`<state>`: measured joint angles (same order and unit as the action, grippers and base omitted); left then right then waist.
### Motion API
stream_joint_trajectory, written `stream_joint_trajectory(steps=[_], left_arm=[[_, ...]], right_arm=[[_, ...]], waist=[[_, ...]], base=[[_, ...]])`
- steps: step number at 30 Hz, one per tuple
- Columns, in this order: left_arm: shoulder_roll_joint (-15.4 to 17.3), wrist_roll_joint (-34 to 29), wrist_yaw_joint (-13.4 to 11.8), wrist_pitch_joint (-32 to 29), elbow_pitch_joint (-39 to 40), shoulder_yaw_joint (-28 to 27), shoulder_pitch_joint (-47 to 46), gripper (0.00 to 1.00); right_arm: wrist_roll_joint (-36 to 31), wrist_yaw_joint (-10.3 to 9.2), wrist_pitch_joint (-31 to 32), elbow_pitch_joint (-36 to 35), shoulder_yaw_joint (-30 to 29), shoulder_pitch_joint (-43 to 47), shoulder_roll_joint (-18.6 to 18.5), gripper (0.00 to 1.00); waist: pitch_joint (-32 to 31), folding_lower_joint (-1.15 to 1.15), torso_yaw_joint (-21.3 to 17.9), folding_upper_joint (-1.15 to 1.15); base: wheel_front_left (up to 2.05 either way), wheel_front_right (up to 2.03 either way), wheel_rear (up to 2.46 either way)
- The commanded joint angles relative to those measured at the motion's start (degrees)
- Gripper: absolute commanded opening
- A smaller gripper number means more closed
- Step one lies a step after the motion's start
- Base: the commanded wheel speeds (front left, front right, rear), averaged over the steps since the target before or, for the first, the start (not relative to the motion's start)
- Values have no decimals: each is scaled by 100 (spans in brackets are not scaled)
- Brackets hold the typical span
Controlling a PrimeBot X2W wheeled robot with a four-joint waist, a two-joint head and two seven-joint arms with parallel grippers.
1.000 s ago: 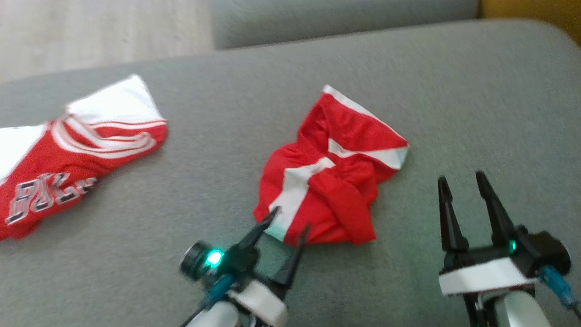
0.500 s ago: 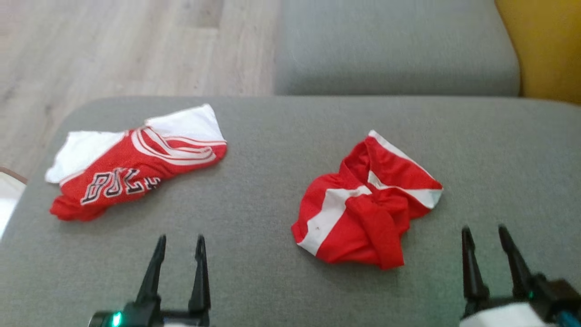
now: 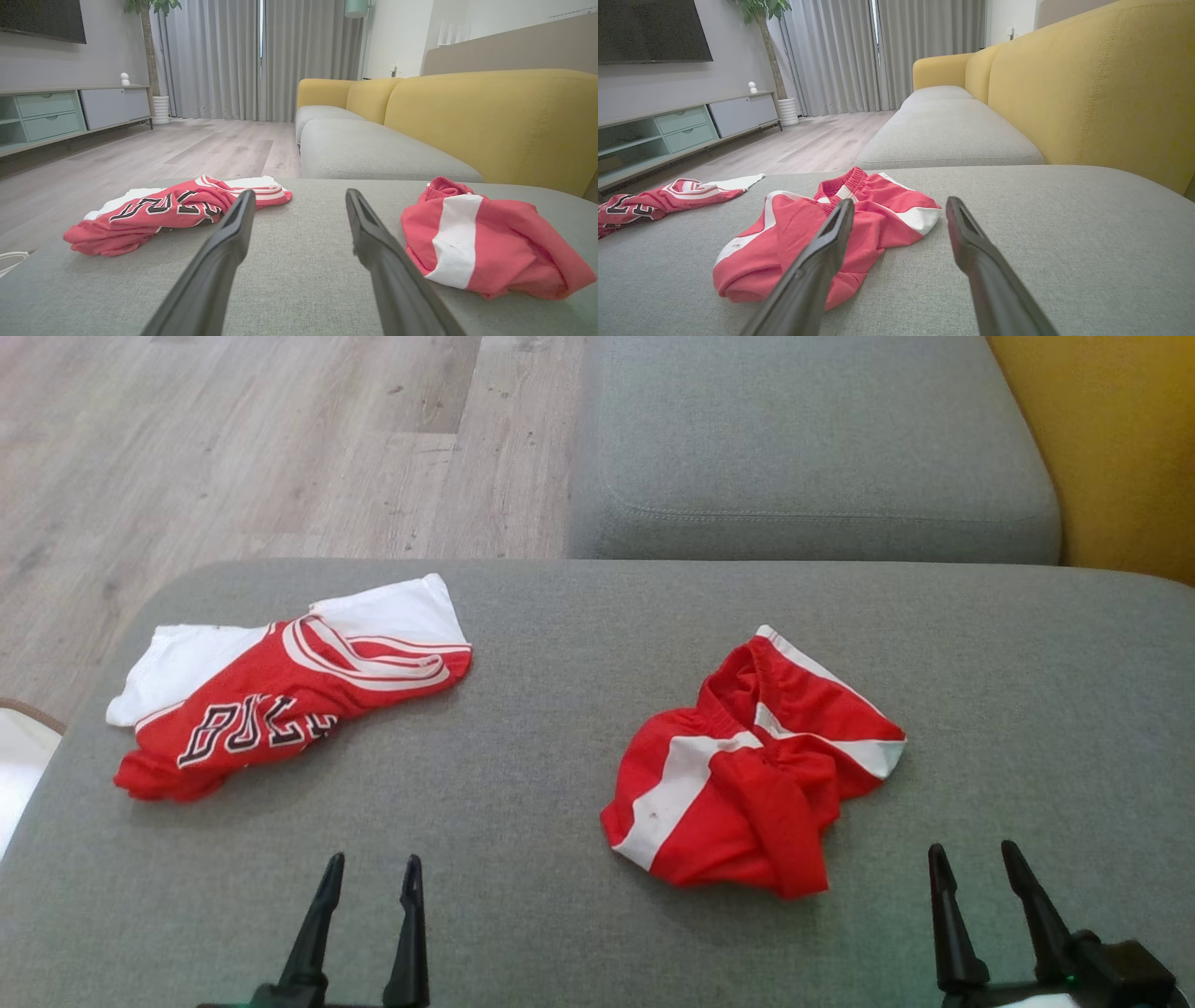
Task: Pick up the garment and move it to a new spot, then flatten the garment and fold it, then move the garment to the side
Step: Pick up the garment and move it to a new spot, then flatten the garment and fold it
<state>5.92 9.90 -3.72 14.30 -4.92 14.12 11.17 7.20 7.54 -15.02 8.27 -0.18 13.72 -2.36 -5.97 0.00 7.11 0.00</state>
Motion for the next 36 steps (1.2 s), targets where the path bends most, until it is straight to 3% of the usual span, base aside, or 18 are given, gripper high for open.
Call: stream_joint_trajectory(steps=[1,15,36], left_arm=[[-94,-65,44,70,140,-283,-156,100],[-273,-278,287,70,-1,-477,-232,100],[-302,-258,281,70,-72,-510,-281,100]], right_arm=[[-9,-5,2,-167,141,-234,-52,100],[-79,-5,2,-197,174,-306,-52,100],[-105,-5,2,-177,261,-381,-52,100]], waist=[[-2,0,-6,0],[61,0,-35,0],[186,0,-258,0]], base=[[0,0,0],[0,0,0],[0,0,0]])
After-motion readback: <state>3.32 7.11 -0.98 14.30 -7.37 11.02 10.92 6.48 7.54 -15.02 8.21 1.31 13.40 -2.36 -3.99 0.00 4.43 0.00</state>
